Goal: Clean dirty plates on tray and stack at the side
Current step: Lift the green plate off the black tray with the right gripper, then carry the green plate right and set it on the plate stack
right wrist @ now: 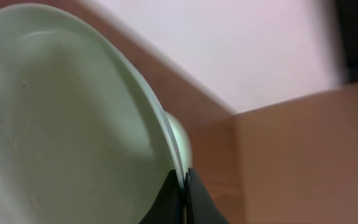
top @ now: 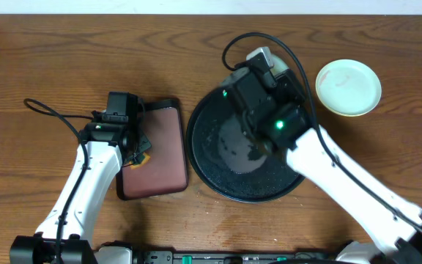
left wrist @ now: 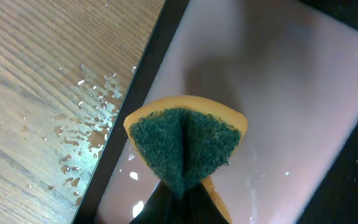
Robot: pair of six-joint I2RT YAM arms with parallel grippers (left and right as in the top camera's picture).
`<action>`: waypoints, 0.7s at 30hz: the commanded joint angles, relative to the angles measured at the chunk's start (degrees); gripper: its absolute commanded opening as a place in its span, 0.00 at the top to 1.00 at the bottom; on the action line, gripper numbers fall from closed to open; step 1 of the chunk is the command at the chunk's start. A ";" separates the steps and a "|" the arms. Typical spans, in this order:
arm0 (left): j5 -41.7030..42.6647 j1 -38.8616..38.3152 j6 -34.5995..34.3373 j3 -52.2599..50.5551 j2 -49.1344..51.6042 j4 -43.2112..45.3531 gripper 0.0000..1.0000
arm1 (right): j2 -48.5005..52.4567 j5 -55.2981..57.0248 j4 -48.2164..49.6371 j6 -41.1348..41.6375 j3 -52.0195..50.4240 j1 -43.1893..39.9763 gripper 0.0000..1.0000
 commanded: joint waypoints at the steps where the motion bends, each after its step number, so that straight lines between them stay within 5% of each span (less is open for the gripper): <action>1: -0.07 0.28 0.33 -0.39 -0.04 -0.07 0.93 | -6.14 7.54 0.48 3.37 1.68 2.01 0.99; 5: 1.44 0.28 -1.38 -0.39 -0.04 0.00 0.92 | -5.27 -13.92 2.23 3.76 -1.86 -6.88 0.99; 10: 3.82 0.28 -1.33 -0.39 -0.04 0.24 0.92 | -5.03 -14.38 -2.10 7.02 -2.89 -11.76 0.99; 16: 3.82 0.28 -1.33 -0.39 -0.04 0.81 0.92 | -10.36 -14.14 6.45 8.79 -2.86 -14.49 0.99; 21: 3.78 0.28 -1.11 -0.39 -0.04 0.61 0.93 | -12.76 -26.38 8.52 15.13 -2.89 -26.69 0.99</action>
